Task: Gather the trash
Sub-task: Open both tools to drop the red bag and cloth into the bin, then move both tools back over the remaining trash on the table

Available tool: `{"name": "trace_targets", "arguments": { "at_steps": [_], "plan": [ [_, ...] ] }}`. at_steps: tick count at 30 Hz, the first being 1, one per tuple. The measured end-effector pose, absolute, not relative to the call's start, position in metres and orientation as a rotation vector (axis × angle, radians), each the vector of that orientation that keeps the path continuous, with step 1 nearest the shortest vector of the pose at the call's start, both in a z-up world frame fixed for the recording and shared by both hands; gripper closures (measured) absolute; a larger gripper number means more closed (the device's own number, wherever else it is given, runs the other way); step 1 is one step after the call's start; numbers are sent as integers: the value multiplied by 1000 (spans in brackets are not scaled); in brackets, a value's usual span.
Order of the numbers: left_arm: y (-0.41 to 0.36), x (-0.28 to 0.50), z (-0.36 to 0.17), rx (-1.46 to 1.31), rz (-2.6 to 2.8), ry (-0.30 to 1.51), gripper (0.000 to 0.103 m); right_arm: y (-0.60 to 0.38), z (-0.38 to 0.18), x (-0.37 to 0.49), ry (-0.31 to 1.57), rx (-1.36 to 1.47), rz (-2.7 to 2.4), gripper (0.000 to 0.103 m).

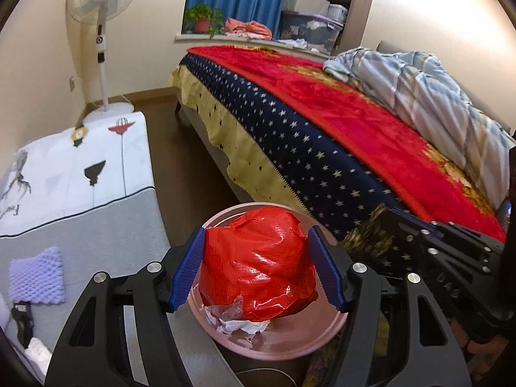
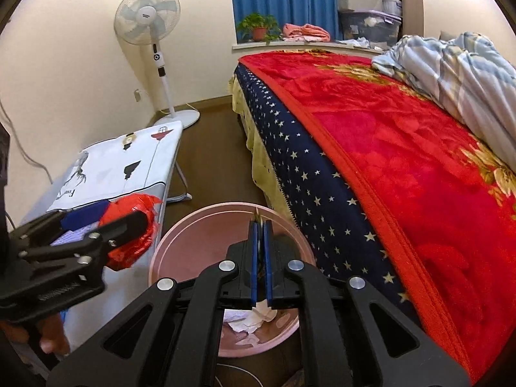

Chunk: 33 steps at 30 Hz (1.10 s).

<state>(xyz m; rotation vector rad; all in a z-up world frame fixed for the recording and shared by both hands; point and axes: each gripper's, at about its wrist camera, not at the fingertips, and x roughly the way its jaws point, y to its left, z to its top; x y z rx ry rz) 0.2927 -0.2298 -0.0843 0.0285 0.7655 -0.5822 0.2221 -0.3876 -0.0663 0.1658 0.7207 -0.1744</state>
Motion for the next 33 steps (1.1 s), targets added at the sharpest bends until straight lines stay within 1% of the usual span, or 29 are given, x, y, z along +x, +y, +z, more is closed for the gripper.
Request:
{"name": "trace_targets", "arguments": {
  "at_steps": [2, 3, 4, 5, 7, 8, 9, 10, 11, 14, 17, 19, 23, 27, 30, 33],
  "plan": [
    [-236, 300, -92, 31, -585, 772, 39, -392, -71, 232, 728, 176, -171, 96],
    [-239, 305, -96, 24, -595, 774, 39, -394, -72, 235, 737, 180, -177, 89],
    [-241, 308, -100, 18, -601, 776, 38, -396, -72, 236, 738, 183, -191, 76],
    [-243, 313, -104, 14, -600, 781, 38, -398, -71, 234, 731, 188, -215, 58],
    [-244, 321, -111, 9, -587, 797, 36, -400, -67, 230, 707, 174, -258, 41],
    [-243, 324, -114, 0, -591, 804, 28, -400, -65, 228, 696, 151, -268, 38],
    [-243, 326, -116, -5, -585, 816, 22, -397, -62, 225, 685, 103, -285, 35],
    [-241, 326, -118, -4, -559, 818, 13, -396, -60, 224, 676, 70, -304, 26],
    [-240, 326, -118, 4, -525, 813, 11, -395, -58, 222, 660, 37, -326, 20],
    [-232, 325, -117, 49, -478, 813, 11, -397, -54, 220, 647, 9, -337, 14],
    [-217, 314, -107, 80, -441, 786, 11, -398, -54, 222, 667, 32, -319, 12],
    [-206, 299, -98, 95, -417, 758, 11, -398, -50, 220, 656, 37, -311, 9],
    [-180, 249, -83, 211, -387, 690, 10, -393, -41, 216, 623, 83, -258, 5],
    [-139, 206, -69, 264, -312, 678, 10, -376, -32, 207, 601, 87, -213, 5],
    [-98, 181, -52, 226, -246, 662, 10, -361, -9, 184, 542, 138, -184, 5],
    [-57, 160, -35, 167, -170, 639, 8, -344, 14, 154, 463, 210, -132, 5]
  ]
}}
